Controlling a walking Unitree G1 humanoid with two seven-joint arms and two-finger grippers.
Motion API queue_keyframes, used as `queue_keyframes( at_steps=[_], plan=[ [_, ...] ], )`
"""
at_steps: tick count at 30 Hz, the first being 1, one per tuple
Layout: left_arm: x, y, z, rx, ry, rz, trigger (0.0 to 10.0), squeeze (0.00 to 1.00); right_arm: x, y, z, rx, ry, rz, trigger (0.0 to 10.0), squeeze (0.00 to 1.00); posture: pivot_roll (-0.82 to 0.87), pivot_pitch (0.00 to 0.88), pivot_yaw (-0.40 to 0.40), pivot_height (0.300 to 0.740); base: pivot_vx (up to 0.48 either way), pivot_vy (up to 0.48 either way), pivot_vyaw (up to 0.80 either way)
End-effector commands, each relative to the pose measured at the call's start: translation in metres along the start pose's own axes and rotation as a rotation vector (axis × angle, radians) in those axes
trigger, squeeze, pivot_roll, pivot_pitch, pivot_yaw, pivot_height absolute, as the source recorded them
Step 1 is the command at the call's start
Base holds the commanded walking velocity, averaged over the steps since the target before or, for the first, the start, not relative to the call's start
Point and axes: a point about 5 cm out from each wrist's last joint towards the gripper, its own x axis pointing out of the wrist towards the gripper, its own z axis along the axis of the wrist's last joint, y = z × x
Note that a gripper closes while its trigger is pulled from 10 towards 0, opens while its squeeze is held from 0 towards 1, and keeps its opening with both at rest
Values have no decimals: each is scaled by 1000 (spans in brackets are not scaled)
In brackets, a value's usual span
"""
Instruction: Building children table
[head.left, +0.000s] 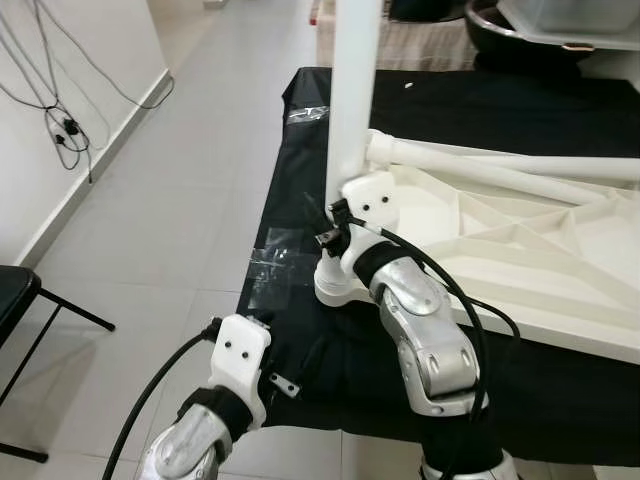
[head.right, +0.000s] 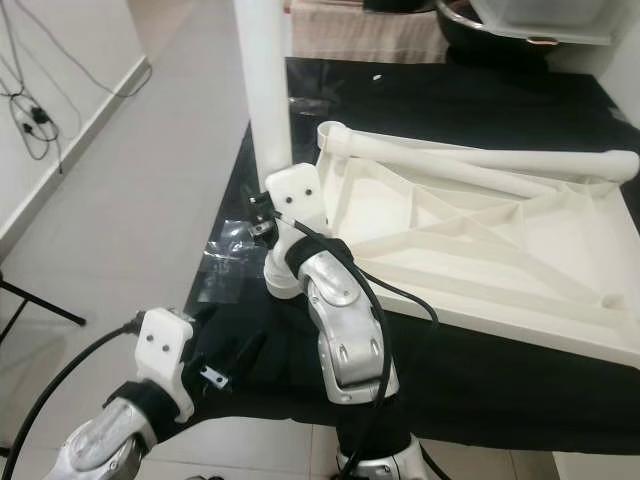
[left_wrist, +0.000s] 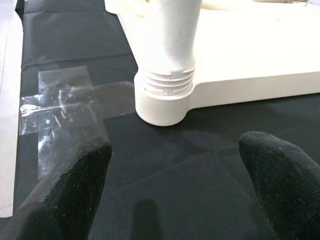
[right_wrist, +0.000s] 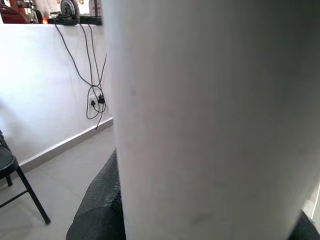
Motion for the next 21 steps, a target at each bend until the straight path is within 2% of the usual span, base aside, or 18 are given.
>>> queue_keyframes(
  at_steps=[1,2,3,7,9,10,11,13,14,16,19,21],
  plan=[
    [-2,0,-5,-9,15,12,10000,0,-2,-10,-19,9,90,-93,10000,443,43,180,-29,740,0,0,0],
    [-2,0,-5,-9,15,12,10000,0,-2,-10,-19,9,90,-93,10000,443,43,180,-29,740,0,0,0],
    [-2,0,-5,-8,14,12,10000,0,-3,-9,-16,25,66,-80,10000,1000,43,176,-30,740,0,0,0],
    [-1,2,-6,-4,13,12,10000,0,-10,-14,-12,47,10,-33,10000,1000,38,173,-24,740,0,0,0],
    [-1,3,-6,-2,13,13,10000,0,-16,-17,-13,64,-1,-13,10000,1000,29,167,-15,740,0,0,0],
    [0,7,-6,-3,11,36,10000,0,-24,-20,-17,67,-2,0,10000,1000,21,160,-7,740,0,0,0],
    [0,7,-6,-3,11,36,10000,0,-24,-20,-17,67,-2,0,10000,1000,21,160,-7,740,0,0,0],
    [0,17,-5,8,2,93,10000,0,-41,-24,-26,63,15,24,10000,1000,13,150,-6,740,0,0,0],
    [0,17,-5,8,2,93,10000,0,-41,-24,-26,63,15,24,10000,1000,13,150,-6,740,0,0,0],
    [0,26,-5,44,-4,138,10000,0,-56,-28,-34,57,42,28,10000,1000,4,139,0,740,0,0,0],
    [0,31,-5,69,-5,164,10000,0,-64,-30,-38,49,54,26,10000,1000,2,138,0,740,0,0,0],
    [-5,42,-12,120,18,226,10000,0,-85,-41,-48,28,93,-17,10000,1000,-19,115,6,740,0,0,0]
  ],
)
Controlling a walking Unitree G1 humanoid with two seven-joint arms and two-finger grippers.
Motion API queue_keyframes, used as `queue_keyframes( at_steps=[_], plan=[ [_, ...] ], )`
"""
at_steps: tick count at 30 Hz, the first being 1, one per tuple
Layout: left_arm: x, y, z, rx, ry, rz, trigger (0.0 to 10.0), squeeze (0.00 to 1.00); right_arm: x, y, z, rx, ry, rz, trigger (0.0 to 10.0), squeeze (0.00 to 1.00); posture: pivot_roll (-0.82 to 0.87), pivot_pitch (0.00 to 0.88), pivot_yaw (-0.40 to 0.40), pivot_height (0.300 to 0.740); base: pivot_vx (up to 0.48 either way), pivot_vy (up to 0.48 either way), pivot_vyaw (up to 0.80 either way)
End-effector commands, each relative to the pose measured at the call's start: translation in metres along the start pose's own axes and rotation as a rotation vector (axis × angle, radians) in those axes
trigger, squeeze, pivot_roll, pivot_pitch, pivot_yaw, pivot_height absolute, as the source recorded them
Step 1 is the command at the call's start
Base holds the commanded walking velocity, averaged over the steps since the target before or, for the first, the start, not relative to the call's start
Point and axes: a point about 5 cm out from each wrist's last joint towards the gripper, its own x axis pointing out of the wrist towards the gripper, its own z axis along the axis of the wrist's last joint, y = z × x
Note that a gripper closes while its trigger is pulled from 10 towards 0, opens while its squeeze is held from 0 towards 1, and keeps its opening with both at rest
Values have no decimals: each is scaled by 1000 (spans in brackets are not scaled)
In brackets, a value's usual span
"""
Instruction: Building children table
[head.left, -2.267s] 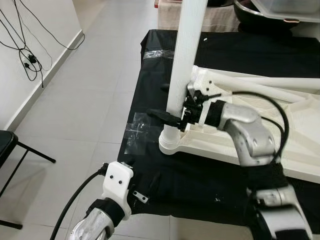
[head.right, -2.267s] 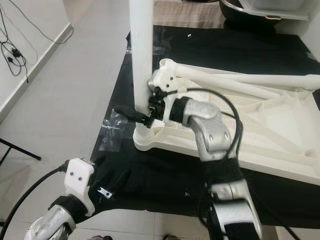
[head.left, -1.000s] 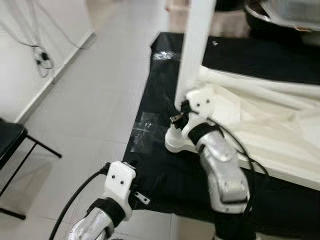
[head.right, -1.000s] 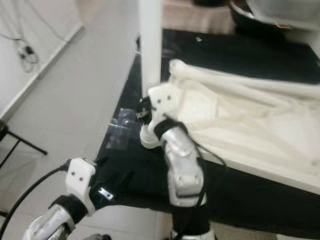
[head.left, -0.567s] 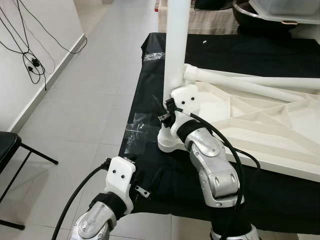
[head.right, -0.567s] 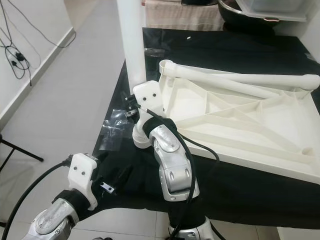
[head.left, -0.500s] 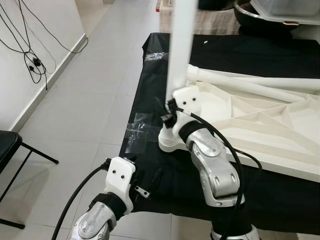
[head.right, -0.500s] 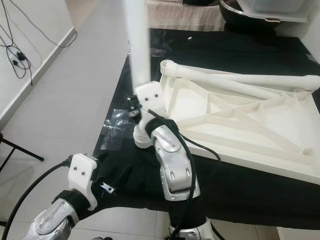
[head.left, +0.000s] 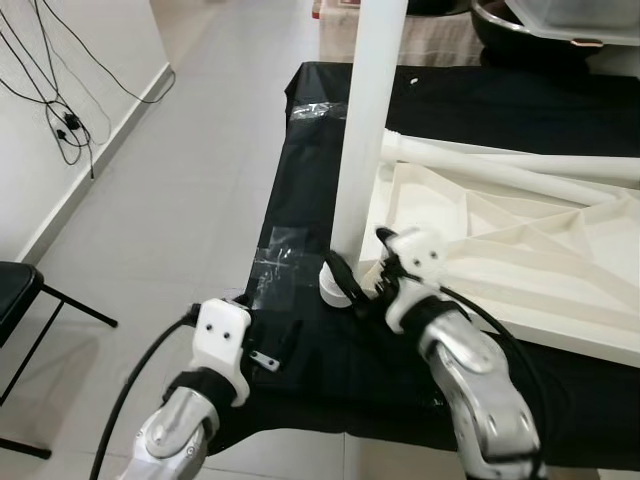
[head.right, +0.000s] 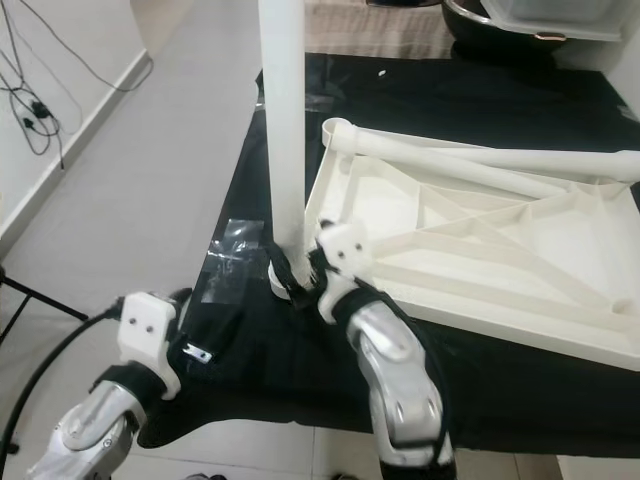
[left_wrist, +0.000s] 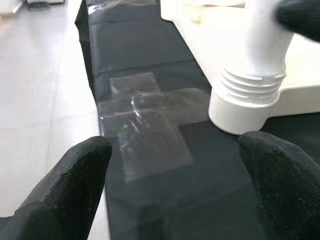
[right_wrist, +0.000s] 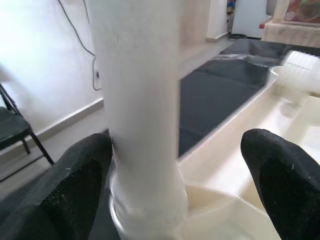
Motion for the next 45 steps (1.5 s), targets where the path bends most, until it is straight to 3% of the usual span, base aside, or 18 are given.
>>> queue_keyframes(
  at_steps=[1,2,3,10,17,45],
  plan=[
    [-5,9,-10,44,39,54,10000,0,-14,-8,-4,-12,1,-37,10000,1000,-19,115,6,740,0,0,0],
    [-6,14,-14,67,48,82,10000,0,-21,-13,-8,-17,13,-63,10000,878,-27,105,10,740,0,0,0],
    [-6,18,-16,80,54,107,10000,0,-26,-17,-11,-20,23,-95,10000,0,-34,92,16,740,0,0,0],
    [-11,20,-24,147,73,139,10000,0,-45,-24,-38,-32,99,-302,10000,0,-34,56,26,740,0,0,0],
    [-12,28,-35,155,82,235,10000,0,-49,-34,-66,35,201,-389,10000,0,-5,40,0,740,0,0,0],
    [-17,26,-35,134,63,253,10000,0,-54,-31,-64,-2,187,-397,10000,0,-21,76,-3,740,0,0,0]
  ],
)
